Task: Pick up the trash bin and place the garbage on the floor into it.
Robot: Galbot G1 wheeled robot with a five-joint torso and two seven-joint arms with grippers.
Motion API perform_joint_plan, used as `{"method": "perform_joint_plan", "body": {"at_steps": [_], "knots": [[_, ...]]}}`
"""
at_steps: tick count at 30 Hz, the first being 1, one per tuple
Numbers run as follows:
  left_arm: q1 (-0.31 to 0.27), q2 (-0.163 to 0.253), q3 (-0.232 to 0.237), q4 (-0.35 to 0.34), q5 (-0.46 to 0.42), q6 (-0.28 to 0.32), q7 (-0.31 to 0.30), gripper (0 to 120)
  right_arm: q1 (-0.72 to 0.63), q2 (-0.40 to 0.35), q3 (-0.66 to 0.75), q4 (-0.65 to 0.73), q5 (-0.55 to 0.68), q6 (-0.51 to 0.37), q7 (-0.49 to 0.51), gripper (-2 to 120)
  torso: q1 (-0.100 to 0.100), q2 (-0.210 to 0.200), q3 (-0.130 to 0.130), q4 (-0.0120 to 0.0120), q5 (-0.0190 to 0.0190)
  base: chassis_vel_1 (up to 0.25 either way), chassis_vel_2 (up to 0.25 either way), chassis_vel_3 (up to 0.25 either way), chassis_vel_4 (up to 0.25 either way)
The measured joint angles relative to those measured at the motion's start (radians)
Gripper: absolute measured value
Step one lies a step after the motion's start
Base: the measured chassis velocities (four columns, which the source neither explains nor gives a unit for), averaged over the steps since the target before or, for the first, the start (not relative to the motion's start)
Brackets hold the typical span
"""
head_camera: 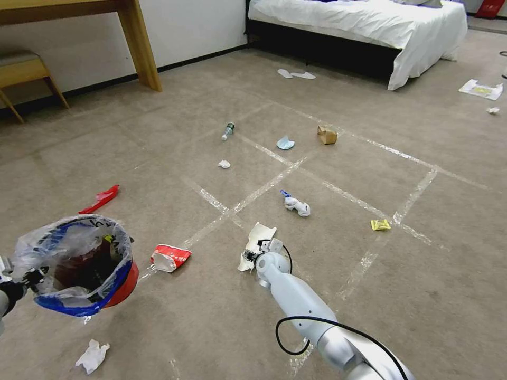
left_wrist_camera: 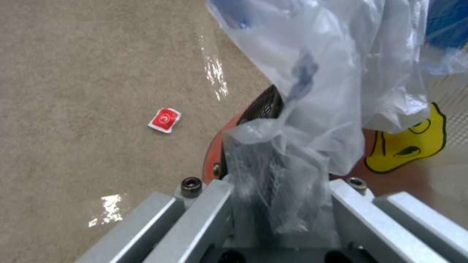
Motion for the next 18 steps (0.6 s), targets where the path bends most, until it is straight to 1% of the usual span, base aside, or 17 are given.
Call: {"method": "perform_joint_plan", "body": {"at_steps": [1,2,4,5,7,8,10,11,13,18], "knots": [[0.001,0.0,0.0,-0.004,0.0,0.0,0.001,0,0.0,0.0,0.0,-0.003,-0.002,0.001,-0.003,42,0.0,0.0,0.0,0.0,0.0,0.0,0.0,0.0,0.0],[0.001,0.0,0.0,-0.004,0.0,0.0,0.001,0,0.0,0.0,0.0,-0.003,-0.002,0.001,-0.003,42,0.0,0.0,0.0,0.0,0.0,0.0,0.0,0.0,0.0],[0.002,-0.001,0.0,-0.007,0.0,0.0,0.002,0,0.0,0.0,-0.001,-0.006,-0.006,0.002,-0.006,32,0.0,0.0,0.0,0.0,0.0,0.0,0.0,0.0,0.0],[0.002,-0.001,0.0,-0.007,0.0,0.0,0.002,0,0.0,0.0,-0.001,-0.006,-0.006,0.002,-0.006,32,0.0,0.0,0.0,0.0,0.0,0.0,0.0,0.0,0.0],[0.001,-0.003,0.003,-0.007,0.002,0.0,0.002,0,0.0,0.0,-0.001,-0.006,-0.007,0.002,-0.008,21,0.0,0.0,0.0,0.0,0.0,0.0,0.0,0.0,0.0],[0.001,-0.003,0.003,-0.007,0.002,0.0,0.002,0,0.0,0.0,-0.001,-0.006,-0.007,0.002,-0.008,21,0.0,0.0,0.0,0.0,0.0,0.0,0.0,0.0,0.0],[0.0,-0.007,0.007,-0.006,0.007,0.0,0.003,0,-0.005,0.0,-0.004,-0.002,-0.007,0.004,-0.01,11,0.0,0.0,0.0,-0.0001,0.0,0.0,0.0,0.0,0.0],[0.0,-0.007,0.007,-0.006,0.007,0.0,0.003,0,-0.005,0.0,-0.004,-0.002,-0.007,0.004,-0.01,11,0.0,0.0,0.0,-0.0001,0.0,0.0,0.0,0.0,0.0],[-0.001,-0.01,0.01,-0.003,0.012,0.0,0.004,0,-0.012,0.0,-0.011,0.015,-0.007,0.005,-0.011,1,0.0,0.0,0.0,0.0,0.0,0.0,0.0,0.0,0.0],[-0.003,-0.011,0.012,0.004,0.015,0.0,0.004,0,-0.026,0.0,-0.023,0.059,-0.005,0.011,-0.011,0,0.0,0.0,0.0,0.0,-0.0001,0.0,0.0,0.0,0.0]]}}
